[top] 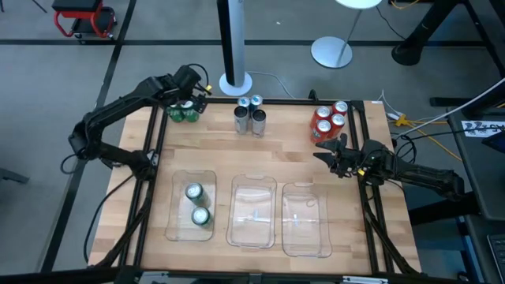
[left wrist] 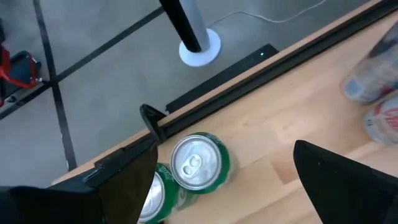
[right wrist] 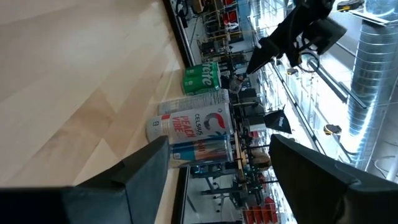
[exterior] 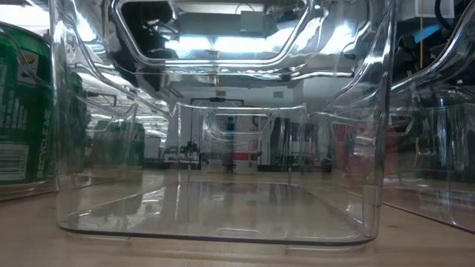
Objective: Sort soda cans
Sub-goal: Put the right green soda can into the left transparent bin
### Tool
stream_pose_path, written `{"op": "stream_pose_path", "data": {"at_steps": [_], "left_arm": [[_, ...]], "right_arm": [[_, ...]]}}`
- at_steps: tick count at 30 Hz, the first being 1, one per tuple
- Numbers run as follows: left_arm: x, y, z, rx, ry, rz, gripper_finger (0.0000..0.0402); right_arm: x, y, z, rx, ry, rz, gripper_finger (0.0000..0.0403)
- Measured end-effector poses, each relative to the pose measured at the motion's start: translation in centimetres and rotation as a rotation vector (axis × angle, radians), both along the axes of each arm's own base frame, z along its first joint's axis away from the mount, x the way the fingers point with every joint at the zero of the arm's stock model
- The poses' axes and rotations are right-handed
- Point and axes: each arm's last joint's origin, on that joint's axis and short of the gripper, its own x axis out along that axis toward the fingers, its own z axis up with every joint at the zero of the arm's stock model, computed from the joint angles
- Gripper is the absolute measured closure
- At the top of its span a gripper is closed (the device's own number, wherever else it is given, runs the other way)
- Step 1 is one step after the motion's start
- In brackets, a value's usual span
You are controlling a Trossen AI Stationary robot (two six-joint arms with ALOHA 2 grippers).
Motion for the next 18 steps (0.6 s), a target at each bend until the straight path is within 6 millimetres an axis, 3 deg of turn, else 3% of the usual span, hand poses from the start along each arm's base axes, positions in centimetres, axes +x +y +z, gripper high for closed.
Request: {"op": "stream_pose_path", "data": {"at_steps": [9,18], "left_arm": [[-1.6,2.1,-2.4,-0.065,0.057,0.037,0.0039],[-1.5,4.3,-5.0,-0.213,0.074,0.025,0.0039]], "right_arm": [[0.0,0.0,0.0,0.001,0.001,0.000,0.0125],[0.0,0.0,-0.1,0.003,0.012,-0.003,0.0125]]}}
